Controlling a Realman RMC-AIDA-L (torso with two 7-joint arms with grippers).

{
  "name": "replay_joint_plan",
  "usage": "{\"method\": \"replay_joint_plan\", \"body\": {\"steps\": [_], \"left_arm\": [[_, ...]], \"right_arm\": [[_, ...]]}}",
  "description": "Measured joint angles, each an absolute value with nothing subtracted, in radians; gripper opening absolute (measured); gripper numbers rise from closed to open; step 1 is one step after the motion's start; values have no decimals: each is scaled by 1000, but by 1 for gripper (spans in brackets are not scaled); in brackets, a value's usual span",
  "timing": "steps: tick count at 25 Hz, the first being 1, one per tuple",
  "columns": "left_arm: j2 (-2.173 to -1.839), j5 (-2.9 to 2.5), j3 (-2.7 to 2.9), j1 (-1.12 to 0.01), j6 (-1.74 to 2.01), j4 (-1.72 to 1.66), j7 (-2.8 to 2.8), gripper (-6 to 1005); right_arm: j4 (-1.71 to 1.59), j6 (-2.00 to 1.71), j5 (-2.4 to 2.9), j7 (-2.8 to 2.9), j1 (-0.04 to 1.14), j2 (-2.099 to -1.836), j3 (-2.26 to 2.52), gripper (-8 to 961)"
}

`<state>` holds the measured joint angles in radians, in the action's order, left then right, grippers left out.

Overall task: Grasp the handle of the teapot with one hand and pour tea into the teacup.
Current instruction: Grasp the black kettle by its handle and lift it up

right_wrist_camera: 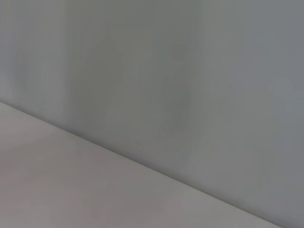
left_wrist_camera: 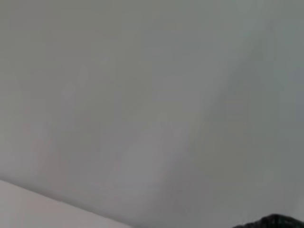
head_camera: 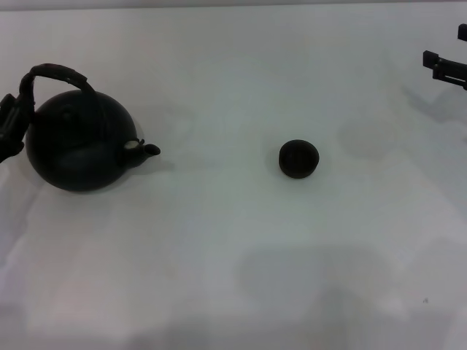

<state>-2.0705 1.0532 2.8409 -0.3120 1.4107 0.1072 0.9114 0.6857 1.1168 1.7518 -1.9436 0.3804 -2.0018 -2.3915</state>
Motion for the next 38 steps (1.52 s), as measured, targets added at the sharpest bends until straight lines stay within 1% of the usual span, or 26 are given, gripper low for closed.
{"method": "replay_joint_plan", "body": {"steps": [5,17,23,38], "left_arm": [[-2072,1013,2842,-327,1410,182,915,283],[-2071,889,2842,-389,1405,328,1004,330],[-2069,846,2842,-418,1416,343,1009,347],[-2068,841,2843,-435,1421,397,1055,345]], "right_arm": [[684,1118,1752,-1944,380,-2003,-2391,834],[663,1120,1752,-1945,386,-2005,-2389,833],[660,1119,1752,-1946,385,-2007,-2388,833],[660,1115,1752,-1947,388,-2006,-2388,833]]}}
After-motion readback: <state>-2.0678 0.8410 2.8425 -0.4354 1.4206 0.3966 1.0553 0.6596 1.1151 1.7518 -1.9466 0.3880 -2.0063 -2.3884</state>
